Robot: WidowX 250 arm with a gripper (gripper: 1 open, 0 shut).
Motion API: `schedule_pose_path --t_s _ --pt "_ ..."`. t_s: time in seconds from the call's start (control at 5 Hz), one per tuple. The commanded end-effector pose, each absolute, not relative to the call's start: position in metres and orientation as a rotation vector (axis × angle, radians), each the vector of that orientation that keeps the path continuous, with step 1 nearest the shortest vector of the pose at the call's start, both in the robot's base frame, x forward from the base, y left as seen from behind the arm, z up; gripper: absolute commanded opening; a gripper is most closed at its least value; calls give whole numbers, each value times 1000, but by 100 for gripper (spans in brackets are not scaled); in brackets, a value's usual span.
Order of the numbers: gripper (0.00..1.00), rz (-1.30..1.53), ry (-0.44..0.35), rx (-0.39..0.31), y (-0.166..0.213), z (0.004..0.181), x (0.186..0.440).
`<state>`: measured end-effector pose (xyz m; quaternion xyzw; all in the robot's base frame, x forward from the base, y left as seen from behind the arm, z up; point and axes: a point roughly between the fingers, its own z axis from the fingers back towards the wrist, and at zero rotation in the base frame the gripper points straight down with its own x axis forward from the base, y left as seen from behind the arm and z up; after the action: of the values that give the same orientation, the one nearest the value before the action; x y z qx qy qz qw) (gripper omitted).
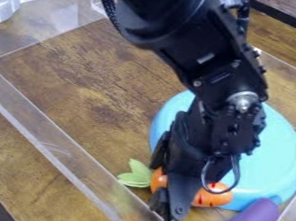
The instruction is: Move the carrot to the left side
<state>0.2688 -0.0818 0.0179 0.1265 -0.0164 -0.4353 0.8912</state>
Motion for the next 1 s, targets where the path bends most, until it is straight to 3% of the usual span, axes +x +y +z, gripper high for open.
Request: schedule_pose_path --t_s 0.0,0.8 --pt "0 -903 103 259 -56 -9 254" --pt "0 -907 126 277 -49 0 254"
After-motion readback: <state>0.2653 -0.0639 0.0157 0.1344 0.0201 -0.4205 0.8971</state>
